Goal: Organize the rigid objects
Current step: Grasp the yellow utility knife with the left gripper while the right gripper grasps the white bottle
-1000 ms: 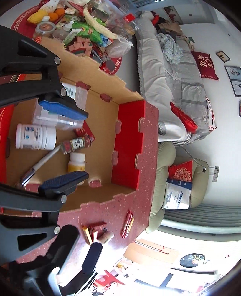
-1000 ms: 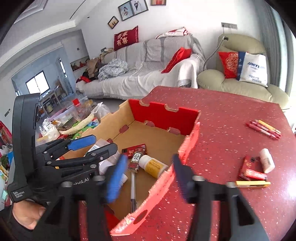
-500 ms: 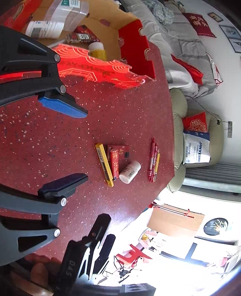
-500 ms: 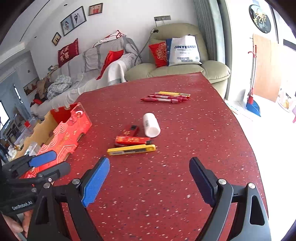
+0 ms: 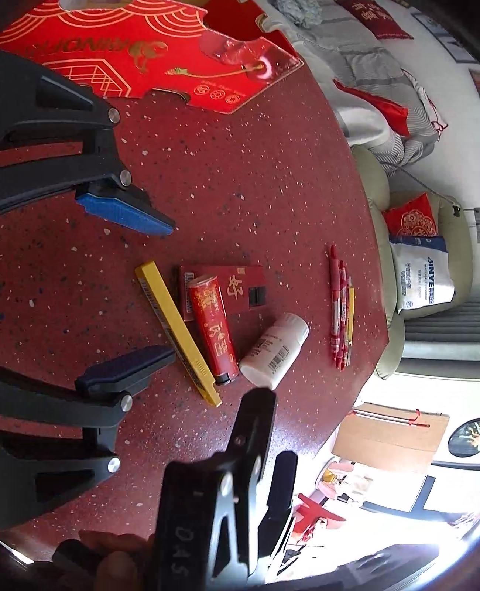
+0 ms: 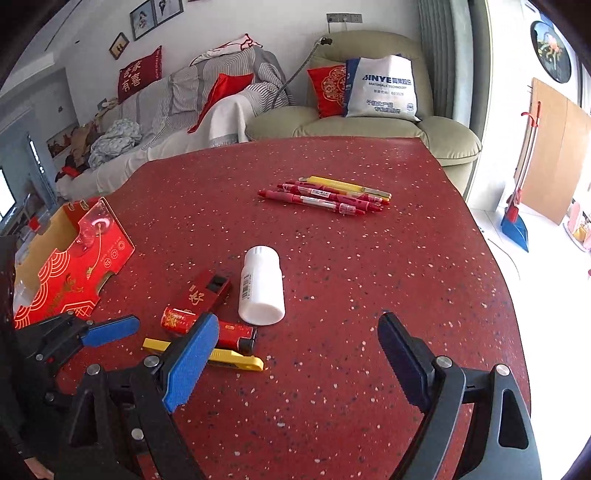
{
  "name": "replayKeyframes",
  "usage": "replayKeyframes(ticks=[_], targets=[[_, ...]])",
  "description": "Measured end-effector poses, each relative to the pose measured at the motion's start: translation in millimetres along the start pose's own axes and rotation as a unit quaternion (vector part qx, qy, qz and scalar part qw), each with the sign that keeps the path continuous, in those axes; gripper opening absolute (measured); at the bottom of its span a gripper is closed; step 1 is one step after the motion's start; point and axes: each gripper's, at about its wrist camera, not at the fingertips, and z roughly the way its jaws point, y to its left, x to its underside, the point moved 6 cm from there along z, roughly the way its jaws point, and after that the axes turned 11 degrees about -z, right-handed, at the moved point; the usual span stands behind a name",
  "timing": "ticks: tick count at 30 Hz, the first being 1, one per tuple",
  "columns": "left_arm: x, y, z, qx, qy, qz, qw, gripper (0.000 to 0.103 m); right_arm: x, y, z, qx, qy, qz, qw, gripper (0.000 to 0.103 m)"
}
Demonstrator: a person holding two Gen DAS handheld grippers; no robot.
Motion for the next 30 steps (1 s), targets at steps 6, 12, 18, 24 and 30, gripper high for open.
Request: replayKeyframes(ticks=[6,12,18,24,30], targets=[[0,-6,6,0.030,0.002,0.017,0.9994,0.056,-17,11,34,-0.003,0.021,-0.029,0.999,0.086],[5,-14,1,0.056,-0.005,0.036,0.9978,0.024,-18,24,52,-0.033,0.053,-0.055,0.997,0.034],[9,-29,-3,0.063,-0.008,0.072,0.9954,0.022,-2,2,34,-0.024,0.043,-0.017,0.999,0.034],[19,-52,-9,0.091,0.000,0.101,0.9907,0.023,15,-25,-5,0.002,0.021,0.016,1.000,0.034],[32,-66,-16,0.117,0.010,0.123,0.9855,0.023,28,-54,-20,0.024,0.017,0.052,0.998,0.034]])
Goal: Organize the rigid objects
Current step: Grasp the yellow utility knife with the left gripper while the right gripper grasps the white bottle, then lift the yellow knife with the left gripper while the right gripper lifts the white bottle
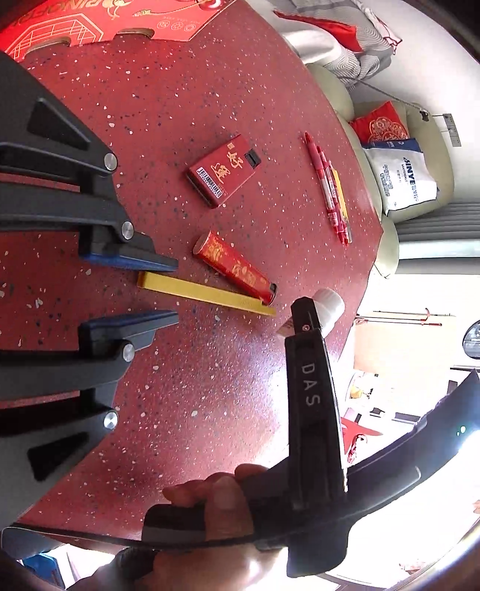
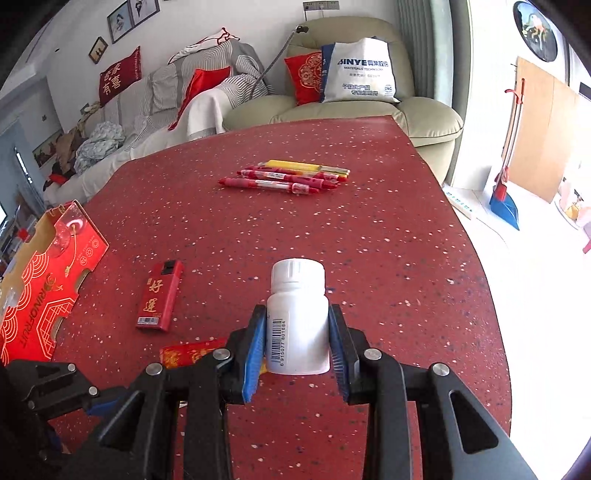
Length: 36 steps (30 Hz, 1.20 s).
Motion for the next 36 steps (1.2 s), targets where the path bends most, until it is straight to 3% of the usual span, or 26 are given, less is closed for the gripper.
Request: replayKeyframes(ticks=[5,8,11,13,14,20,31,36], targets=[[-6,-1,3,-0.001,-0.003,-0.013,0.9999,0.026,16,-12,-11,0.001,0.003,0.020,1.000,0.034],[-16,0,10,0.013,0.000,-0.037,0.9992,0.036,21,11,-2,-0.020,0.012,-0.004,1.000,0.034],[-21,-2,16,-0.003,0.001,-0.040,0.9992,0.036,19,35,3,-0.028,0.013,-0.032,0.999,0.034],[-21,0,16,-0.019,0.000,-0.040,0.9990,0.022,19,42,5,-0.027,0.014,-0.039,0.999,0.034],[-19,2,15,-0.018,0.000,-0.042,0.9989,0.009,19,44,5,-0.025,0.015,-0.041,0.999,0.034],[2,23,-4,-0.047,-0.007,-0.074,0.9961,0.009,31,64,-5,-0.032,0.017,-0.048,0.998,0.034],[60,71,-54,-0.095,-0.021,-0.153,0.9834,0.009,57,138,-22,-0.053,0.028,-0.081,0.995,0.034],[67,83,-61,-0.097,-0.029,-0.179,0.9785,0.009,64,157,-23,-0.031,0.029,-0.109,0.993,0.034]])
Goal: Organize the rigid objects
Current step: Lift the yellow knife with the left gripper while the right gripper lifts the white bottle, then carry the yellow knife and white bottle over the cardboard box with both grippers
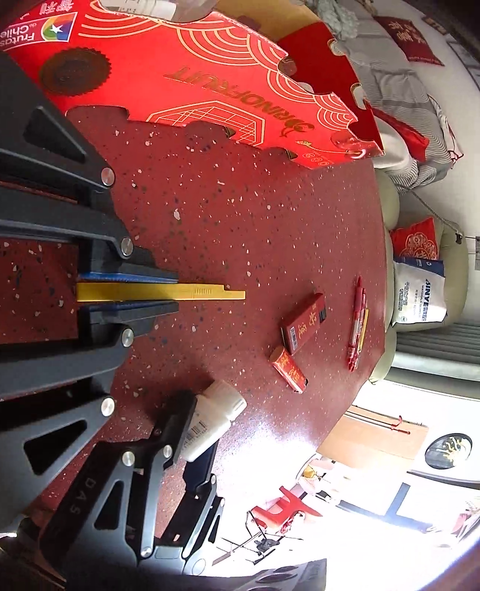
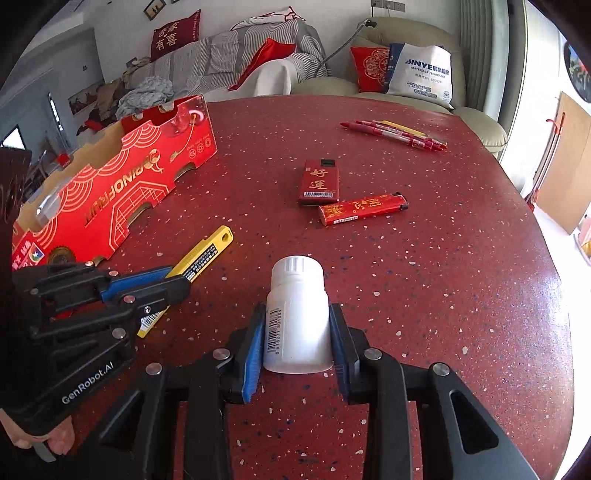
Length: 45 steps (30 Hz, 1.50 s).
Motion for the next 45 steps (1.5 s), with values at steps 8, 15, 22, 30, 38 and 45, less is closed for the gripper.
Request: replayKeyframes(ticks=[8,15,22,30,38,45], targets=[[1,3,0,-0.003,-0.002,-0.005,1.0000,0.009,-3,2,2,0.010,0.002,-0.008,1.000,0.034],[2,4,-1,-0.015,-0.005,-0.003,0.9999,0.009,-2,1,2,0.012,0.002,-0.009,1.000,0.034],[2,4,-1,-0.025,-0.007,-0.001,0.9997,0.009,-2,1,2,0.013,0.002,-0.009,1.000,0.034],[2,5,-2,-0.036,-0.010,-0.006,0.9993,0.009,-2,1,1,0.009,0.000,-0.006,1.000,0.034],[0,11,-3,-0.049,-0.015,-0.022,0.9984,0.009,1,3,-8,-0.006,-0.016,0.010,1.000,0.034],[5,18,-16,-0.056,-0.028,-0.037,0.9973,0.009,3,14,-27,-0.007,-0.046,0.019,0.999,0.034]])
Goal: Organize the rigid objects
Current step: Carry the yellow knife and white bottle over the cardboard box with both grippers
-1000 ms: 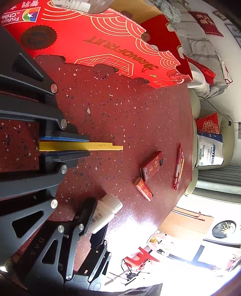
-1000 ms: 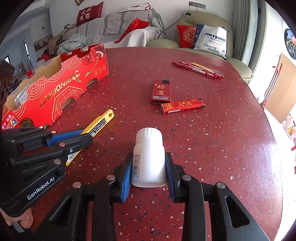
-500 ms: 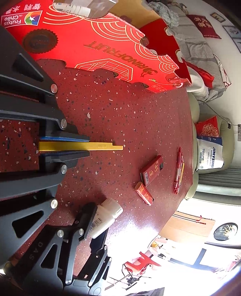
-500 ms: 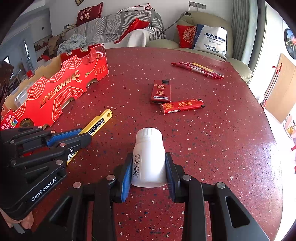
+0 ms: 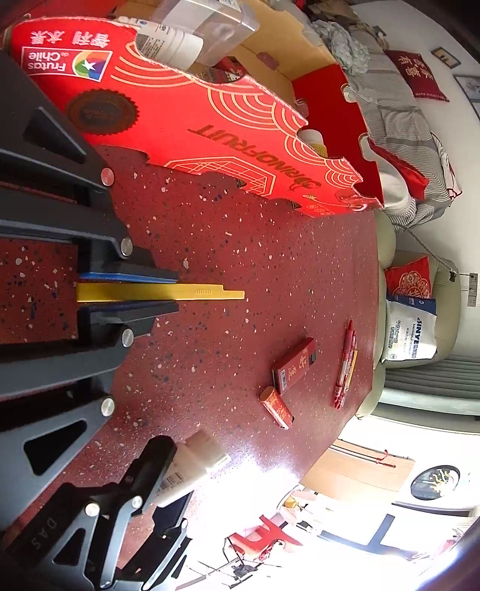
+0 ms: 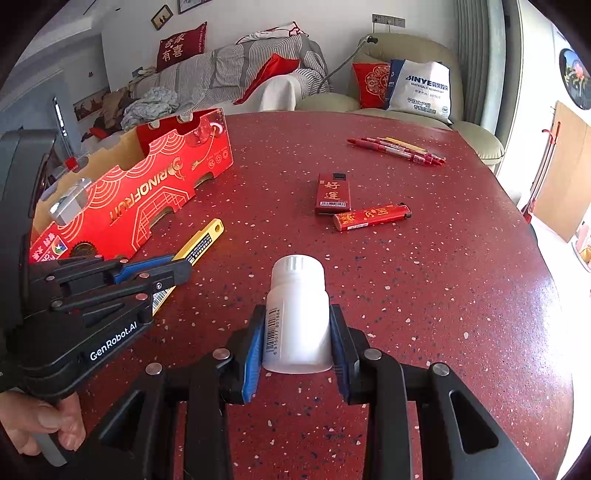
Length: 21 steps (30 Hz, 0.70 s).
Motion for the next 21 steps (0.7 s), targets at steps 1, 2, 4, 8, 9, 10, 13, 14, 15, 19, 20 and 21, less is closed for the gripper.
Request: replayKeyframes(ticks=[1,2,4,8,9,10,13,14,15,19,20,21], targets=[[1,0,-4,0.001,-0.003,0.001,1.0000,0.009,-1,1,-4,-0.001,-0.006,0.003,1.000,0.034],[1,1,-8,0.001,-0.007,0.002,1.0000,0.009,-2,3,-9,-0.003,-0.013,0.007,1.000,0.034],[0,2,-19,0.003,-0.015,-0.002,0.9999,0.009,-7,6,-22,-0.006,-0.028,0.011,1.000,0.034],[-4,6,-47,0.010,-0.036,-0.021,0.9991,0.009,-20,17,-48,-0.005,-0.059,0.005,0.998,0.034],[-6,6,-53,0.010,-0.041,-0.022,0.9989,0.009,-23,20,-54,-0.006,-0.066,0.002,0.998,0.034],[-6,6,-60,0.007,-0.045,-0.021,0.9987,0.009,-27,24,-60,-0.007,-0.070,-0.001,0.997,0.034],[-8,4,-76,-0.001,-0.058,-0.020,0.9981,0.009,-37,37,-72,-0.009,-0.082,-0.013,0.997,0.034],[-9,4,-80,-0.002,-0.061,-0.020,0.9979,0.009,-40,40,-74,-0.010,-0.086,-0.016,0.996,0.034],[-10,5,-84,-0.005,-0.063,-0.018,0.9978,0.009,-43,44,-77,-0.010,-0.090,-0.020,0.996,0.034],[-12,10,-94,-0.011,-0.068,-0.023,0.9974,0.009,-48,56,-82,-0.015,-0.097,-0.027,0.995,0.034],[-13,13,-96,-0.013,-0.069,-0.024,0.9972,0.009,-49,58,-82,-0.017,-0.097,-0.027,0.995,0.034],[-13,16,-99,-0.017,-0.072,-0.024,0.9970,0.009,-49,60,-82,-0.020,-0.097,-0.027,0.995,0.034]])
